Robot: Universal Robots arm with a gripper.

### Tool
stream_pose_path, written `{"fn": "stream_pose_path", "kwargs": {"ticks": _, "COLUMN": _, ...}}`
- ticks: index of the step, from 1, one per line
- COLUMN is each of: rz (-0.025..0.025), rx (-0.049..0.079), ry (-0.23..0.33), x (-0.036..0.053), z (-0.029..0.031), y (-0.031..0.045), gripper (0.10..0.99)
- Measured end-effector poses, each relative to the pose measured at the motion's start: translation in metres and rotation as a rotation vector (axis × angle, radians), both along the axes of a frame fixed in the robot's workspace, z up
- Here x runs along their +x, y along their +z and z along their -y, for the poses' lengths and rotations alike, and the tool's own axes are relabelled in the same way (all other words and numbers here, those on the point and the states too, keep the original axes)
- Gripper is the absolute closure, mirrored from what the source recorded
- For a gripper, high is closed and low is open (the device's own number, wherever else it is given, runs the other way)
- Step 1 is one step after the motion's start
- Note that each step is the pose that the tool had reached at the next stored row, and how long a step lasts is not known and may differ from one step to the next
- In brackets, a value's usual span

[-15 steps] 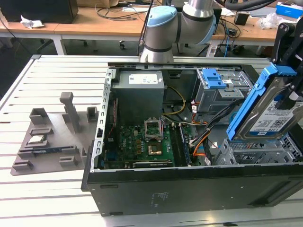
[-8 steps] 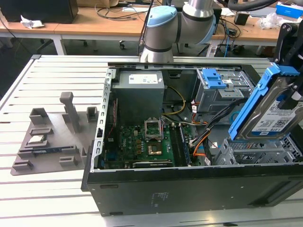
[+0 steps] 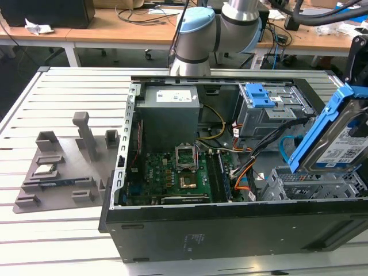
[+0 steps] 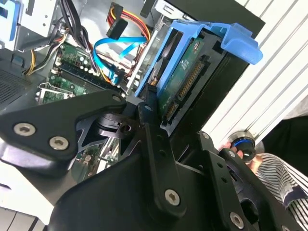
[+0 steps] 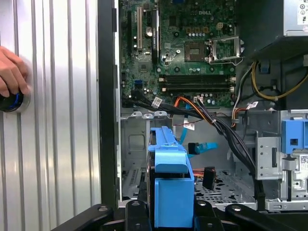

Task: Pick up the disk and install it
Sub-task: 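Insert the disk into the insertion slot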

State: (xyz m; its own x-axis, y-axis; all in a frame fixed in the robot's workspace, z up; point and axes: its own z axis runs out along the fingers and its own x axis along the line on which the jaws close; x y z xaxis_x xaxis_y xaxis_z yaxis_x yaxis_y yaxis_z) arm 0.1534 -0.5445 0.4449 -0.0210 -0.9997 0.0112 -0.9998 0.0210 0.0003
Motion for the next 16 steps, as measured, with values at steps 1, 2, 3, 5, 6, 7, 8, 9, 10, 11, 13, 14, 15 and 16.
{"fn": "stream_pose_path", "kwargs": {"ticks": 1, "rz": 0.0000, "rx": 0.000, "ry": 0.000, "x": -0.0013, "z": -0.0001, "y": -0.0027, "gripper": 0.725}}
{"fn": "stream_pose_path", "kwargs": {"ticks": 2, "rz": 0.0000, "rx": 0.000, "ry": 0.000, "x": -0.0035, "z": -0.0005, "y": -0.0042, "gripper": 0.725}}
{"fn": "stream_pose_path", "kwargs": {"ticks": 3, "rz": 0.0000, "rx": 0.000, "ry": 0.000, "x": -0.0051, "z": -0.0009, "y": -0.0049, "gripper": 0.725}}
{"fn": "stream_pose_path", "kwargs": {"ticks": 5, "rz": 0.0001, "rx": 0.000, "ry": 0.000, "x": -0.0092, "z": -0.0018, "y": -0.0060, "gripper": 0.725}}
{"fn": "stream_pose_path", "kwargs": {"ticks": 6, "rz": 0.0000, "rx": 0.000, "ry": 0.000, "x": -0.0103, "z": -0.0019, "y": -0.0068, "gripper": 0.725}}
{"fn": "stream_pose_path", "kwargs": {"ticks": 7, "rz": 0.0000, "rx": 0.000, "ry": 0.000, "x": -0.0106, "z": -0.0020, "y": -0.0112, "gripper": 0.725}}
{"fn": "stream_pose_path", "kwargs": {"ticks": 8, "rz": 0.0000, "rx": 0.000, "ry": 0.000, "x": -0.0107, "z": -0.0019, "y": -0.0176, "gripper": 0.725}}
{"fn": "stream_pose_path", "kwargs": {"ticks": 9, "rz": 0.0000, "rx": 0.000, "ry": 0.000, "x": -0.0107, "z": -0.0019, "y": -0.0194, "gripper": 0.725}}
{"fn": "stream_pose_path", "kwargs": {"ticks": 10, "rz": 0.0000, "rx": 0.000, "ry": 0.000, "x": -0.0107, "z": -0.0020, "y": -0.0212, "gripper": 0.725}}
{"fn": "stream_pose_path", "kwargs": {"ticks": 11, "rz": 0.0000, "rx": 0.000, "ry": 0.000, "x": -0.0107, "z": -0.0020, "y": -0.0232, "gripper": 0.725}}
{"fn": "stream_pose_path", "kwargs": {"ticks": 13, "rz": 0.0000, "rx": 0.000, "ry": 0.000, "x": -0.0107, "z": -0.0019, "y": -0.0272, "gripper": 0.725}}
{"fn": "stream_pose_path", "kwargs": {"ticks": 14, "rz": 0.0000, "rx": 0.000, "ry": 0.000, "x": -0.0107, "z": -0.0020, "y": -0.0285, "gripper": 0.725}}
{"fn": "stream_pose_path", "kwargs": {"ticks": 15, "rz": -0.0001, "rx": 0.000, "ry": 0.000, "x": -0.0107, "z": -0.0019, "y": -0.0304, "gripper": 0.725}}
{"fn": "stream_pose_path", "kwargs": {"ticks": 16, "rz": -0.0001, "rx": 0.000, "ry": 0.000, "x": -0.0107, "z": -0.0019, "y": -0.0322, "gripper": 0.725}}
